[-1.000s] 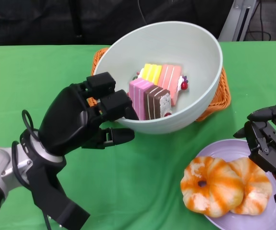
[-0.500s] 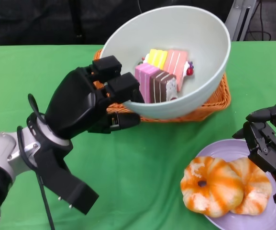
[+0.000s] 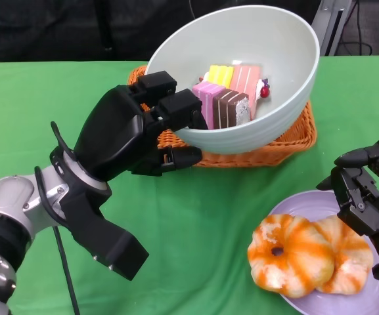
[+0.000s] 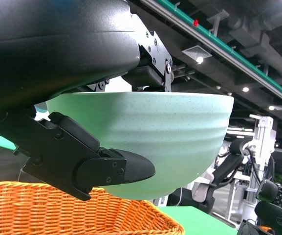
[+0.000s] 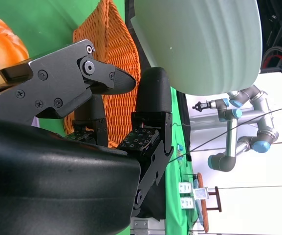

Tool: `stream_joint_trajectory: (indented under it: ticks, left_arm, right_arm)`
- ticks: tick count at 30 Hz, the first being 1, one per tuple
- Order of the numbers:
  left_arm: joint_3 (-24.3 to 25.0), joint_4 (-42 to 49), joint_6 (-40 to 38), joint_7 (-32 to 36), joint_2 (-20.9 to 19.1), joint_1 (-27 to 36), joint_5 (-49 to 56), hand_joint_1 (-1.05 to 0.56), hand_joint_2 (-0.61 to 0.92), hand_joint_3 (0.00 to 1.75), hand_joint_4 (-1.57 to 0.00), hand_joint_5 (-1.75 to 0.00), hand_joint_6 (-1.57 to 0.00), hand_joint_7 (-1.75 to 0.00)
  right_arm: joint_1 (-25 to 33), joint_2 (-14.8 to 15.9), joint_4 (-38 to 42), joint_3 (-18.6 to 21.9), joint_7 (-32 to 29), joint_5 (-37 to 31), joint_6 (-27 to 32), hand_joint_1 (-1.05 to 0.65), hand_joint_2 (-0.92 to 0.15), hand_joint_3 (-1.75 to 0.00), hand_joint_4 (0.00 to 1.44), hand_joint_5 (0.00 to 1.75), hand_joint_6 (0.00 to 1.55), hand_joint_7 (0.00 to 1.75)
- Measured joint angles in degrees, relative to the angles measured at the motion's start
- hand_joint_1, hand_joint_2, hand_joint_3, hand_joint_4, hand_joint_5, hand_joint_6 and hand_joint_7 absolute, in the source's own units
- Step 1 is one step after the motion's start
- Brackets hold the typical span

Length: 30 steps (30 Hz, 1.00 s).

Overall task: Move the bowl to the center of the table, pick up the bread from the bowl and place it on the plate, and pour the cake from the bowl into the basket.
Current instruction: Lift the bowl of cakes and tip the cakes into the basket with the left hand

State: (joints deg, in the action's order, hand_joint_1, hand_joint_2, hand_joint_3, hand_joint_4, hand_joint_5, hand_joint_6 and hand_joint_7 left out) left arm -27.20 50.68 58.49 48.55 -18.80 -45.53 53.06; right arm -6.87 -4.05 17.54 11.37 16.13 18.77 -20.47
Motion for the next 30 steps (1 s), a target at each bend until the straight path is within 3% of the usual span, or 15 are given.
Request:
stream_joint_trajectory:
  ticks: [15,18,21,30]
  left_arm:
    - [0.46,3.55,2.78,-4.25,2.34,-1.36,-5.09,-0.15,0.83,0.68,-0.59,-1.75,-0.48,-1.62]
    - [1.23,4.29,3.25,-6.61,3.26,-1.52,-6.98,-0.13,0.8,0.75,-0.59,-1.75,-0.5,-1.59]
    - [2.08,4.92,4.05,-8.93,4.09,-1.85,-8.74,-0.12,0.68,0.96,-0.59,-1.75,-0.53,-1.56]
    - [5.1,7.54,5.69,-17.41,7.27,-2.68,-17.04,-0.09,0.71,0.99,-0.59,-1.75,-0.58,-1.52]
  right_arm:
    - [-0.78,0.01,2.02,-0.38,0.39,-0.78,-0.54,-0.11,-0.77,-0.66,0.7,1.61,0.65,1.25]
    - [-0.88,-0.02,2.59,-0.4,0.42,-0.79,-1.26,-0.11,-0.76,-0.67,0.7,1.61,0.64,1.27]
    - [-1.1,-0.02,3.15,-0.4,0.41,-0.78,-1.27,-0.11,-0.76,-0.65,0.7,1.61,0.63,1.27]
    - [-2.11,-0.04,5.97,-0.34,2.07,-0.34,-3.29,-0.12,-0.75,-0.68,0.7,1.63,0.62,1.29]
